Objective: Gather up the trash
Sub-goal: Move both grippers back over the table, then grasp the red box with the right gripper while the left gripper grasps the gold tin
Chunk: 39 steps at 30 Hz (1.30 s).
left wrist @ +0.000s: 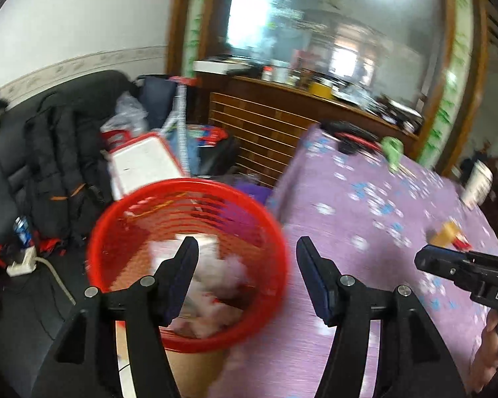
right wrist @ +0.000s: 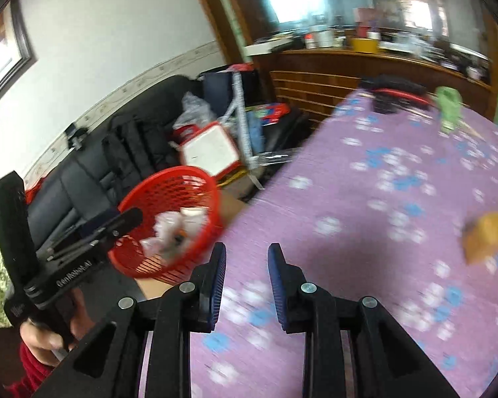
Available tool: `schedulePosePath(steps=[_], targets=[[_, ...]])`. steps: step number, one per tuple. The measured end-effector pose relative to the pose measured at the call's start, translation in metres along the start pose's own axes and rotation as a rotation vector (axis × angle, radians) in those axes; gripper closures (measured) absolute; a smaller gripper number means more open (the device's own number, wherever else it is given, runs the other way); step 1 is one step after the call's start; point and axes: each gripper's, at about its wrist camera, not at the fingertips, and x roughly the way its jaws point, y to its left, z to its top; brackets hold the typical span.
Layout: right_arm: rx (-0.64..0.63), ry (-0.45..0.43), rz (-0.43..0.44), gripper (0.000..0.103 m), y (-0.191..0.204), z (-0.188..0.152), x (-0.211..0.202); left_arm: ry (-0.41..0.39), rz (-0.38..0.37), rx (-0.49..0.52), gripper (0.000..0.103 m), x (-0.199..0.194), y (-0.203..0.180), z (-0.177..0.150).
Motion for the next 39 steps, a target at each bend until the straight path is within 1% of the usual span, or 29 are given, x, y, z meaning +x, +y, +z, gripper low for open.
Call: schedulePosePath(steps=[4,6,7,8,9,11,12,14,15,18,20,23,26,28,30,32,33,34,36,39], targets=[[0.065,-0.028,-0.073,0.075,-0.056,-0.021,-0.036,0.025,-0.066,0.12,0.042,0.003,-0.065,-0.005],[0.091,-0.041,-0.119,0.075,-0.084,-0.03,-0.054,0.04,-0.101,0.174,0.04,0.004,-0.096,-0.007],[0.115,-0.052,-0.148,0.075,-0.105,-0.036,-0.067,0.046,-0.115,0.198,0.039,0.005,-0.108,-0.009],[0.127,-0.058,-0.161,0.075,-0.115,-0.039,-0.076,0.054,-0.135,0.239,0.037,0.006,-0.128,-0.011],[0.139,-0.064,-0.182,0.075,-0.131,-0.043,-0.087,0.059,-0.15,0.262,0.036,0.006,-0.139,-0.013],[0.141,-0.081,-0.239,0.075,-0.157,-0.045,-0.105,0.087,-0.2,0.329,0.034,0.008,-0.173,-0.018],[0.14,-0.089,-0.268,0.075,-0.17,-0.045,-0.113,0.097,-0.215,0.347,0.034,0.009,-0.182,-0.02],[0.129,-0.075,-0.314,0.075,-0.196,-0.041,-0.122,0.125,-0.257,0.388,0.034,0.014,-0.209,-0.024],[0.119,-0.06,-0.35,0.075,-0.21,-0.038,-0.123,0.134,-0.27,0.402,0.034,0.017,-0.218,-0.025],[0.077,-0.006,-0.409,0.076,-0.237,-0.03,-0.113,0.153,-0.301,0.435,0.034,0.023,-0.244,-0.028],[0.054,0.035,-0.403,0.076,-0.248,-0.026,-0.1,0.175,-0.321,0.452,0.034,0.03,-0.257,-0.028],[-0.012,0.054,-0.414,0.076,-0.249,-0.016,-0.078,0.199,-0.337,0.469,0.034,0.04,-0.271,-0.025],[-0.063,0.061,-0.454,0.076,-0.256,-0.007,-0.063,0.205,-0.331,0.485,0.034,0.049,-0.278,-0.024],[-0.066,0.089,-0.445,0.076,-0.265,-0.005,-0.052,0.212,-0.335,0.492,0.033,0.056,-0.283,-0.022],[-0.069,0.125,-0.456,0.076,-0.271,-0.005,-0.041,0.213,-0.338,0.5,0.033,0.062,-0.287,-0.02],[-0.062,0.148,-0.487,0.088,-0.278,-0.008,-0.034,0.211,-0.34,0.511,0.033,0.067,-0.291,-0.02],[-0.05,0.158,-0.486,0.095,-0.279,-0.009,-0.032,0.208,-0.338,0.517,0.033,0.071,-0.295,-0.019],[-0.038,0.153,-0.495,0.1,-0.28,-0.011,-0.034,0.207,-0.337,0.52,0.033,0.074,-0.297,-0.018],[-0.004,0.124,-0.514,0.101,-0.279,-0.014,-0.043,0.198,-0.332,0.53,0.033,0.081,-0.304,-0.015],[0.104,0.074,-0.471,0.101,-0.273,-0.019,-0.067,0.186,-0.327,0.54,0.033,0.091,-0.313,-0.01]])
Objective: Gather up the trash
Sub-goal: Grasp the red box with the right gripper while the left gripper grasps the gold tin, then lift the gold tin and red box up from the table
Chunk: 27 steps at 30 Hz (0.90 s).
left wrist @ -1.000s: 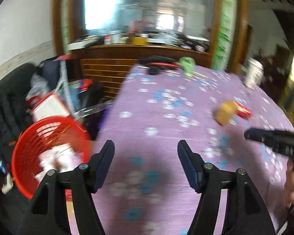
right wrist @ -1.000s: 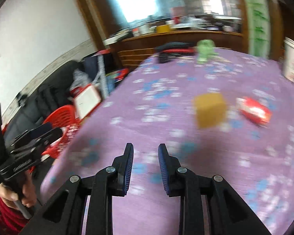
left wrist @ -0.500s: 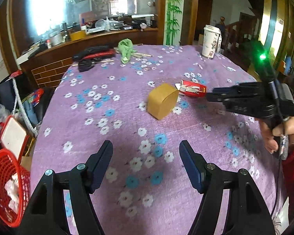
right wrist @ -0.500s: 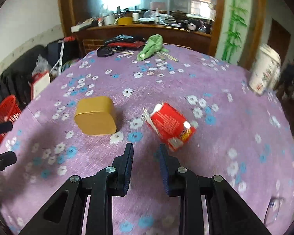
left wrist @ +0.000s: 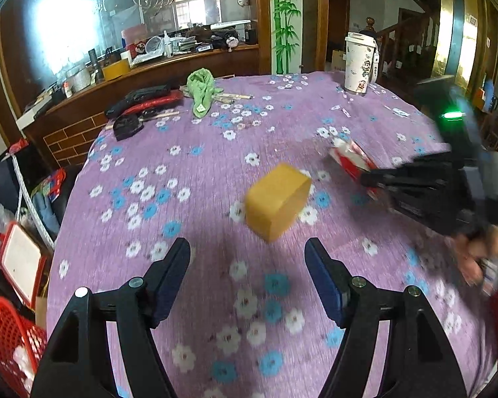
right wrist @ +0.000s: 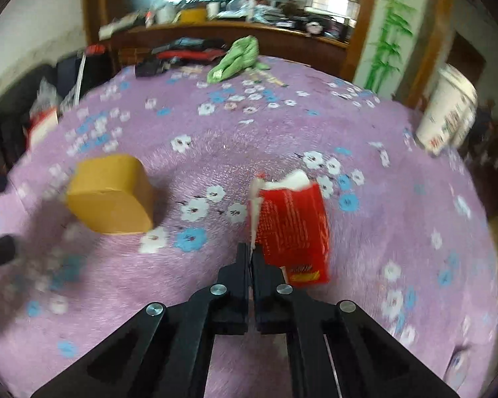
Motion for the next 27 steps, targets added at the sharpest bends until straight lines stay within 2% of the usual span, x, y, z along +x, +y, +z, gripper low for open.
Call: schedulePosePath(steps=[4,10,11,12,14,15,18,21,27], targets=[[0.119,-0.039,0.081,0.101,-0.003,-0.014,-0.037,0.0,-0.017,0.016,0.033,0.02,-0.005,0.016],[0.155,-0.07,0.156,0.101,0.003,-0.032,-0.065,0.026,-0.044,0.079,0.033,0.054,-0.017,0.03],[0.155,-0.074,0.153,0.101,0.003,-0.034,-0.068,0.034,-0.048,0.09,0.038,0.058,-0.02,0.031],[0.157,-0.075,0.151,0.101,0.004,-0.037,-0.07,0.044,-0.05,0.096,0.053,0.061,-0.023,0.031],[0.17,-0.076,0.164,0.101,0.002,-0.041,-0.073,0.07,-0.064,0.102,0.067,0.065,-0.028,0.029],[0.179,-0.077,0.17,0.101,0.001,-0.044,-0.074,0.075,-0.068,0.098,0.07,0.066,-0.031,0.027],[0.197,-0.077,0.171,0.101,0.0,-0.051,-0.077,0.063,-0.055,0.096,0.074,0.064,-0.038,0.021],[0.214,-0.082,0.169,0.101,0.001,-0.061,-0.082,0.057,-0.04,0.051,0.074,0.061,-0.037,0.017],[0.24,-0.11,0.17,0.101,0.009,-0.082,-0.095,0.003,-0.054,-0.02,0.074,0.027,-0.036,0.0]])
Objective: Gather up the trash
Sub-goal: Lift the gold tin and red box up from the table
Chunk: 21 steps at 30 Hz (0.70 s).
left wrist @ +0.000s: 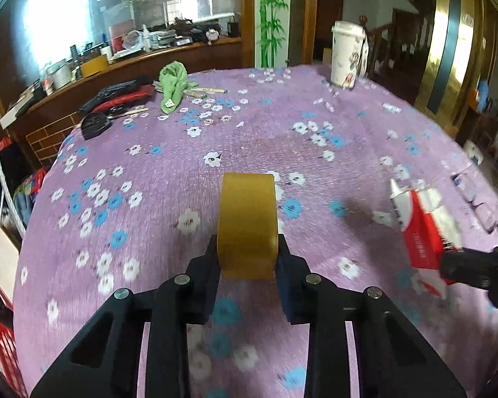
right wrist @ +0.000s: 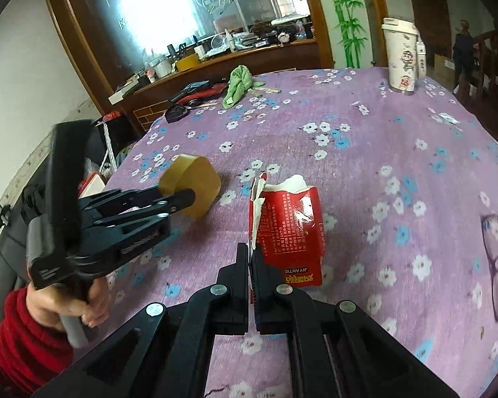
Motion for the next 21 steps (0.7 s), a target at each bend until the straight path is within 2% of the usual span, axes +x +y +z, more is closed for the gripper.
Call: schedulePosePath(steps=[3,11,14,21], targets=[[0.013,-0.018,0.006,0.101,0.008,-0.011,-0.003,-0.034,0.012,-0.018,0.074,-0.025,-0.003,-0.016],[-0.022,-0.072,-0.052,0.101,0.042,-0.039,0.0,-0.117,0.084,-0.09,0.074,-0.08,0.001,-0.069],[-0.047,-0.066,-0.056,0.101,0.052,-0.044,0.001,-0.116,0.063,-0.136,0.074,-0.088,0.011,-0.083],[-0.112,-0.07,-0.093,0.101,0.07,-0.051,-0.001,-0.135,0.098,-0.16,0.074,-0.1,0.022,-0.104]])
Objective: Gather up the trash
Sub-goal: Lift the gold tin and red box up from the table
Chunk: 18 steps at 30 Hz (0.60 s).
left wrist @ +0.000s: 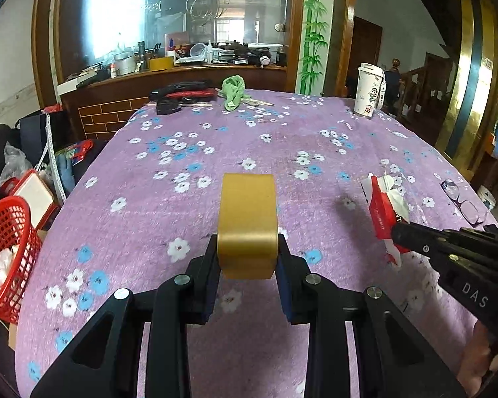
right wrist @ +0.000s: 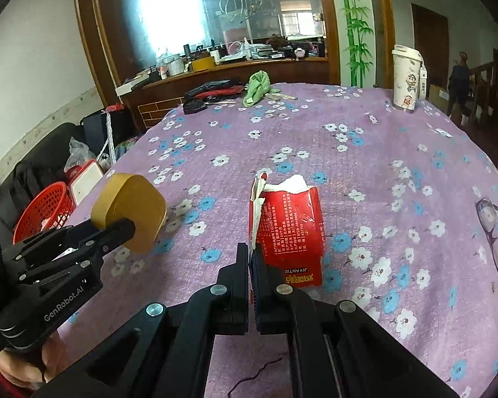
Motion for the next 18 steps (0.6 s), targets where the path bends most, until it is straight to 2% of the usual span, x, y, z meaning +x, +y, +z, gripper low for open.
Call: schedulePosePath(steps=[7,18], targets=[[-0.027,-0.011,-0.045,0.101,0.009,-0.008,0.001,-0.006,0.022,-0.01,0.074,-0.001,0.006,-0.013],[-0.056,-0.022,-0.098,0.101,0.01,-0.014,0.002,0.007,-0.002,-0.024,0.074,0.0,0.011,-0.016]])
